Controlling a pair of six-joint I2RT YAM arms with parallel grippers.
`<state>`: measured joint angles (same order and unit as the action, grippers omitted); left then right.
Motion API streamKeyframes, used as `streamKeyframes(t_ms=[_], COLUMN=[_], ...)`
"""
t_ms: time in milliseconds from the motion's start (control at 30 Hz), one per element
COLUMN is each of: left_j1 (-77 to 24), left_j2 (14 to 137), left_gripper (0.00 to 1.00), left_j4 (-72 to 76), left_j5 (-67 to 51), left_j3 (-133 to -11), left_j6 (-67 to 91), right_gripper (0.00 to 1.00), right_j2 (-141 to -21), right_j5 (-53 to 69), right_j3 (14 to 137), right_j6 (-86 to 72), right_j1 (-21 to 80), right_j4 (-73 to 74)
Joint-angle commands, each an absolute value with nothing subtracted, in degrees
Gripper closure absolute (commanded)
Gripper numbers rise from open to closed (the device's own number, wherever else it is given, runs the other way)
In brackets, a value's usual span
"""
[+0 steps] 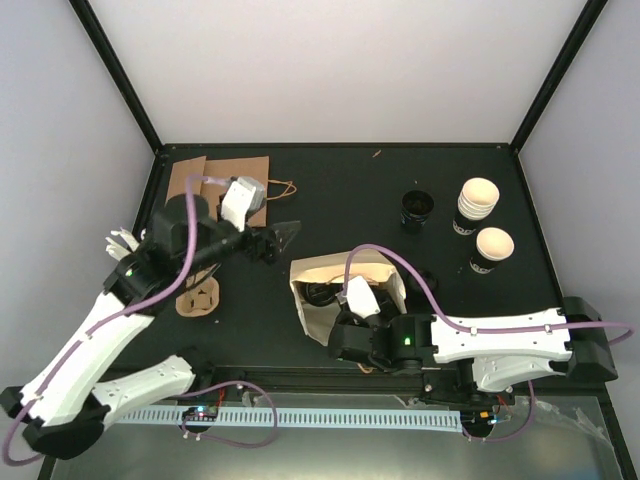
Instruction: Pack the takeout coffee
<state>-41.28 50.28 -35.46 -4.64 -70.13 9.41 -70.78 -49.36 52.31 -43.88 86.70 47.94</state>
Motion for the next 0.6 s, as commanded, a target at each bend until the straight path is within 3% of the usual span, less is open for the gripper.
streamKeyframes(t_ms=[0,300,567], left_j1=[-33.3,-24.4,-21.7], left_j2=[58.3,74.3,92.4], left_gripper=[0.01,0.01,0.01], left_j4=[-40.2,-37.5,-35.0], left_j5=[-13.8,-16.1,-30.9], left_j3=[-71.0,-71.0,-74.0], left_j6=[13.3,14.0,14.5], right_gripper=[0.51,0.48,0.48], right_j2=[-69.3,-64.5,-63.7], right_j5=[-49.9,-48.0,-47.5], right_j3=[51.7,49.5,49.7], right_j6=[-45.5,-43.4,-43.6], right_j1=[86.5,86.4,86.0], right_j4=[47.7,45.8,47.4])
